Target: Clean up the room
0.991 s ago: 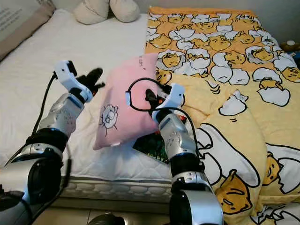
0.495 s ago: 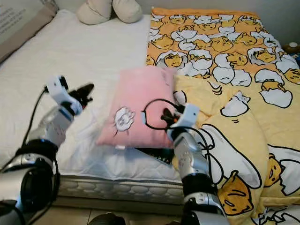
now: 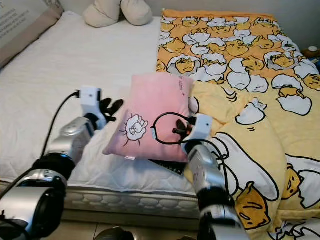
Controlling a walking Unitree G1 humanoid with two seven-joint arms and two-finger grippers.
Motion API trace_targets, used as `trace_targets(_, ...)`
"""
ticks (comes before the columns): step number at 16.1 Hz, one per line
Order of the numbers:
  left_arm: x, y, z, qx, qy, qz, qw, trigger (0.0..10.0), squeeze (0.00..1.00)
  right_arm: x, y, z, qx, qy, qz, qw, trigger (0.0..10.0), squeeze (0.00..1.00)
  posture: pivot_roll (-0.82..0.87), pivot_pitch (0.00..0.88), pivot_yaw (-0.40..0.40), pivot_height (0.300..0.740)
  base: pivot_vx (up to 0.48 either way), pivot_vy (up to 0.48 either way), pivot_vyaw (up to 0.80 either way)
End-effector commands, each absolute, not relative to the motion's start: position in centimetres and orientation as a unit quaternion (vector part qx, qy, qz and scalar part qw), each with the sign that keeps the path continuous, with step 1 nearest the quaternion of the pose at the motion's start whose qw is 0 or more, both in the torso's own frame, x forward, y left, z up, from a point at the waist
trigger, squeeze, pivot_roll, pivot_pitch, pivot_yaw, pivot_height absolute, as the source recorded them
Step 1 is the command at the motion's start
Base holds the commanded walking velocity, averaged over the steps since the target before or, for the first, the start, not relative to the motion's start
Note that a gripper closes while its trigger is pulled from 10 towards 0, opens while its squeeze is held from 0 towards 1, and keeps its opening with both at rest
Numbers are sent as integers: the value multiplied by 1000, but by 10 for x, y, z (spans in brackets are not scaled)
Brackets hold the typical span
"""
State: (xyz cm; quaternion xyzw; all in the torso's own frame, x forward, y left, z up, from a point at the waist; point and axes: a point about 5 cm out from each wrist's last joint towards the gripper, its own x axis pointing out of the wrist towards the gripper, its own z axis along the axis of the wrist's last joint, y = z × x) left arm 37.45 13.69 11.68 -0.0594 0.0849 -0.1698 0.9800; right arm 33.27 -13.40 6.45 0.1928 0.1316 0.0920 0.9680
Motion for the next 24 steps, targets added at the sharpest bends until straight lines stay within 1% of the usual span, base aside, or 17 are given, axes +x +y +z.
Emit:
trace_targets(1,379,135,129,-52,66,-163,983,10000,1000,336,-132,64,186,141,94,968,0,0,-18,0,39,736,0,0,0)
trace_targets(3,380,139,130,-56,62,-149,985,10000,1000,340,-132,65,147,143,97,974,0,0,11,0,22,736,0,0,0)
trace_targets(5,376,146,121,-66,74,-127,987,10000,1000,344,-132,68,131,138,90,978,0,0,14,0,16,736,0,0,0)
trace_targets(7,373,150,115,-73,82,-115,987,10000,1000,346,-129,69,108,135,91,981,0,0,11,0,18,736,0,0,772)
trace_targets(8,372,150,114,-75,84,-114,987,10000,1000,346,-129,68,111,134,88,981,0,0,10,0,17,736,0,0,725)
trace_targets(11,370,149,110,-61,88,-116,987,10000,1000,344,-134,66,113,129,66,983,0,0,1,0,16,736,0,0,0)
trace_targets(13,369,148,110,-54,88,-119,987,10000,1000,342,-132,63,108,130,66,983,0,0,-6,0,19,736,0,0,0)
trace_targets(14,369,148,109,-53,89,-120,987,10000,1000,342,-132,62,104,133,62,984,0,0,-8,0,24,732,0,0,0)
trace_targets(17,370,150,110,-45,92,-123,987,10000,1000,338,-132,55,106,141,54,983,0,0,-12,0,34,692,0,0,0)
trace_targets(19,370,151,110,-44,94,-124,987,10000,1000,336,-133,55,102,133,47,985,0,0,-14,0,38,677,0,0,0)
trace_targets(22,370,151,110,-47,97,-135,985,10000,1000,335,-137,52,97,138,38,985,0,0,-18,0,43,672,0,0,0)
trace_targets(23,370,150,109,-52,99,-141,984,10000,1000,335,-138,52,99,135,39,985,0,0,-18,0,43,672,0,0,0)
trace_targets(24,370,149,109,-107,102,-144,978,10000,1000,333,-138,51,107,133,42,984,0,0,-22,0,45,672,0,0,0)
